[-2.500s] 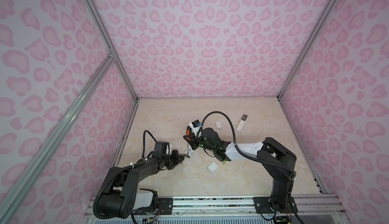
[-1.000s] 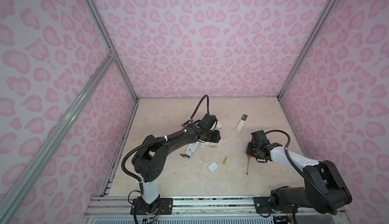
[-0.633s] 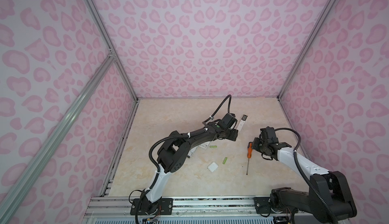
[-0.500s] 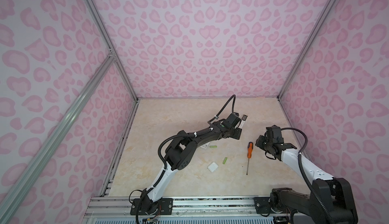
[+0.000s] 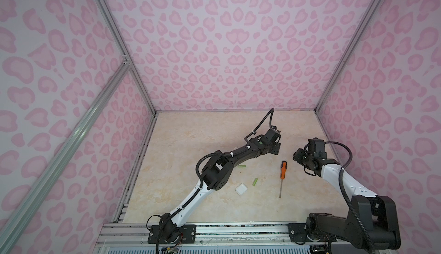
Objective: Unload the batteries from the remote control
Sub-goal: 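Lift the white LCD remote upright with the left gripper while the right approaches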
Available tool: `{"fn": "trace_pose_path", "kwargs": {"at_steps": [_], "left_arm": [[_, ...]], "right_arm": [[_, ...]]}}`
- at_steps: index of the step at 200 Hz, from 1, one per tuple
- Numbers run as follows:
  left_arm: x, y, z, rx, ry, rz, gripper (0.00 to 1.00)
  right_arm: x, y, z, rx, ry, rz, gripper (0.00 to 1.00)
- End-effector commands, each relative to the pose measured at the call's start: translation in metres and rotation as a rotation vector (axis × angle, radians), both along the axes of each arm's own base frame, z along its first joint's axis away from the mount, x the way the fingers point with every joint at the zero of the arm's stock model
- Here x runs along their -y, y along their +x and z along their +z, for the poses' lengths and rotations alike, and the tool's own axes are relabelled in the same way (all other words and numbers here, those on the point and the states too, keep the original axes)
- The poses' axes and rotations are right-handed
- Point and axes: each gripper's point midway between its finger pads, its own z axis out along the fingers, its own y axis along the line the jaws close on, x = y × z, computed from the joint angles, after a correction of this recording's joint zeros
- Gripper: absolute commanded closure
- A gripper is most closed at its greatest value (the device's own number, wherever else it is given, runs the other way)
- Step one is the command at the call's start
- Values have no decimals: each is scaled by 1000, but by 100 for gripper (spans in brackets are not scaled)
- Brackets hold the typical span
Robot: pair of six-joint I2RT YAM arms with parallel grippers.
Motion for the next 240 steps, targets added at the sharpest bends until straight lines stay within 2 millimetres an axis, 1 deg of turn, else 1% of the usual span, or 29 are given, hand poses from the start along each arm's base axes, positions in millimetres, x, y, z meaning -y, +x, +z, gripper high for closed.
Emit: {"fn": "trace_pose_path", "kwargs": {"at_steps": [1, 26, 48, 59, 71, 76, 79, 94, 103, 120, 134, 149, 155, 172, 184, 191, 192, 193, 194, 200, 201, 202, 205, 211, 212, 217, 221, 224, 240], "left_arm": [[-10, 0, -22, -34, 49, 43, 33], [-12, 2, -32, -38, 56, 60, 39], [-12, 5, -28, -22, 53, 73, 48], [-13, 6, -25, -18, 52, 79, 55], [-13, 5, -18, -18, 45, 82, 62], [-14, 5, -16, -22, 43, 83, 63], [-14, 4, -15, -25, 41, 83, 67], [-15, 0, -3, -32, 21, 79, 74], [-17, -2, 5, -35, 9, 76, 77], [-23, -8, 19, -54, -18, 68, 79], [-29, -17, 32, -77, -43, 54, 81], [-42, -25, 41, -89, -61, 54, 83], [-46, -29, 52, -86, -79, 52, 84], [-64, -40, 67, -104, -115, 49, 84], [-77, -49, 80, -132, -159, 29, 84], [-85, -55, 87, -146, -180, 24, 84], [-88, -57, 80, -158, -171, 25, 84], [-88, -57, 89, -149, -187, 22, 84], [-90, -57, 86, -156, -184, 25, 85], [-98, -62, 93, -163, -206, 20, 85], [-99, -63, 98, -157, -214, 20, 85], [-100, -64, 95, -165, -213, 19, 85], [-106, -66, 96, -169, -219, 22, 85], [-115, -71, 102, -174, -235, 24, 85], [-116, -71, 105, -170, -243, 23, 85], [-124, -75, 107, -176, -251, 28, 85], [-130, -77, 115, -170, -266, 31, 86], [-137, -82, 107, -186, -257, 37, 86], [-161, -94, 115, -206, -289, 51, 86]], "right_arm": [[-4, 8, 8, 41, 14, 24, 48], [-4, 10, 11, 57, 23, 25, 48], [-5, 10, 15, 68, 29, 25, 49], [-5, 11, 17, 76, 33, 26, 49], [-6, 11, 21, 87, 37, 27, 49], [-7, 12, 23, 93, 40, 28, 49], [-7, 12, 24, 97, 41, 29, 49], [-10, 13, 31, 122, 55, 40, 49], [-13, 14, 35, 139, 70, 46, 49], [-21, 17, 43, 188, 122, 61, 49], [-29, 17, 47, 225, 181, 72, 49], [-38, 17, 53, 259, 239, 84, 50], [-42, 16, 55, 269, 256, 91, 51], [-55, 13, 67, 310, 296, 120, 66], [-66, 12, 78, 350, 325, 140, 69], [-74, 11, 85, 378, 340, 157, 69], [-74, 11, 86, 381, 342, 156, 69], [-76, 11, 86, 382, 344, 159, 69], [-77, 11, 88, 386, 346, 161, 69], [-86, 10, 94, 406, 358, 176, 67], [-87, 10, 95, 409, 360, 178, 67], [-88, 10, 96, 413, 361, 180, 67], [-93, 9, 99, 421, 367, 189, 66], [-100, 9, 104, 437, 377, 201, 63], [-102, 9, 105, 438, 379, 207, 62], [-110, 8, 109, 449, 389, 222, 60], [-116, 8, 112, 454, 395, 233, 59], [-120, 8, 113, 457, 399, 242, 58], [-139, 6, 119, 458, 431, 269, 53]]}}
